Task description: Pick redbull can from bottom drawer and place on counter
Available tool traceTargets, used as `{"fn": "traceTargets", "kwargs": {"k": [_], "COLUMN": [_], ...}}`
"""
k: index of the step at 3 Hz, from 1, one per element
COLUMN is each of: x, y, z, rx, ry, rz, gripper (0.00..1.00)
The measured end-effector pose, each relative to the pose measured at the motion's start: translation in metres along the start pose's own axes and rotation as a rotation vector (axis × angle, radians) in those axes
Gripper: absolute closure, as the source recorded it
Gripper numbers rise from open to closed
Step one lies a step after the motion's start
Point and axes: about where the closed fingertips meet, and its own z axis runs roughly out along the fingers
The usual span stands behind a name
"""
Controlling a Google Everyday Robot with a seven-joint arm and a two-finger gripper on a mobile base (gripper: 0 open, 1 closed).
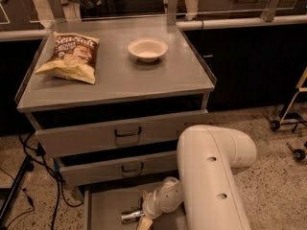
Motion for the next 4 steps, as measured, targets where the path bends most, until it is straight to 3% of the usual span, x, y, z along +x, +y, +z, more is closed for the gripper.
{"fn": "traceTargets", "kwargs": {"k": [2, 4], "x": [-0.005, -0.002], "y": [-0.02, -0.018], "z": [0.036, 0.046], "rx": [0.017, 0.015], "ry": [-0.016, -0.02], "rz": [0.005, 0.023], "gripper": [0.0, 0.0]}}
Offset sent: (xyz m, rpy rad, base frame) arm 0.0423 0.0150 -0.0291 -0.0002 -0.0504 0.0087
